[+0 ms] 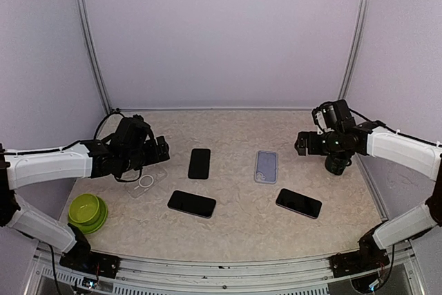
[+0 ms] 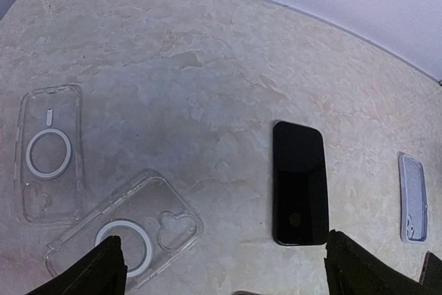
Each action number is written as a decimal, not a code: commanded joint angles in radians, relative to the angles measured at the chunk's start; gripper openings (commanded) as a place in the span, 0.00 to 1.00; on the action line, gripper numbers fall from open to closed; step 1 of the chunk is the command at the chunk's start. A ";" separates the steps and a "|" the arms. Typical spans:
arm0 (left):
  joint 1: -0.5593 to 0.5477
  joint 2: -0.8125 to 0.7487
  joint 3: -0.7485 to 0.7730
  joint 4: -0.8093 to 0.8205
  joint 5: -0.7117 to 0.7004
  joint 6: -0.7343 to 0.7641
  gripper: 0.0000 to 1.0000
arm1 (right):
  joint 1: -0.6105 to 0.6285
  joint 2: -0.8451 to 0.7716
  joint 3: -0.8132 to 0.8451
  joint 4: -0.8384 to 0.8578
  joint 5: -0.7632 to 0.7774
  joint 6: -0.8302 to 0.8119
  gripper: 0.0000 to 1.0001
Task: Put the phone into the phone case
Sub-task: Move the phone to the center of the board, then pick up the phone at the center of the board.
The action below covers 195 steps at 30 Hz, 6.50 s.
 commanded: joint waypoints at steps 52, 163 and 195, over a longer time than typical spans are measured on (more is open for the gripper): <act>-0.087 0.469 0.110 0.297 0.165 0.037 0.99 | 0.254 0.139 0.035 0.068 -0.016 -0.034 1.00; -0.176 -0.145 -0.167 0.182 -0.075 -0.047 0.99 | 0.431 0.957 0.782 0.031 -0.175 -0.202 1.00; -0.175 -0.118 -0.183 0.210 -0.068 -0.070 0.99 | 0.474 1.031 0.801 -0.022 0.013 -0.191 0.82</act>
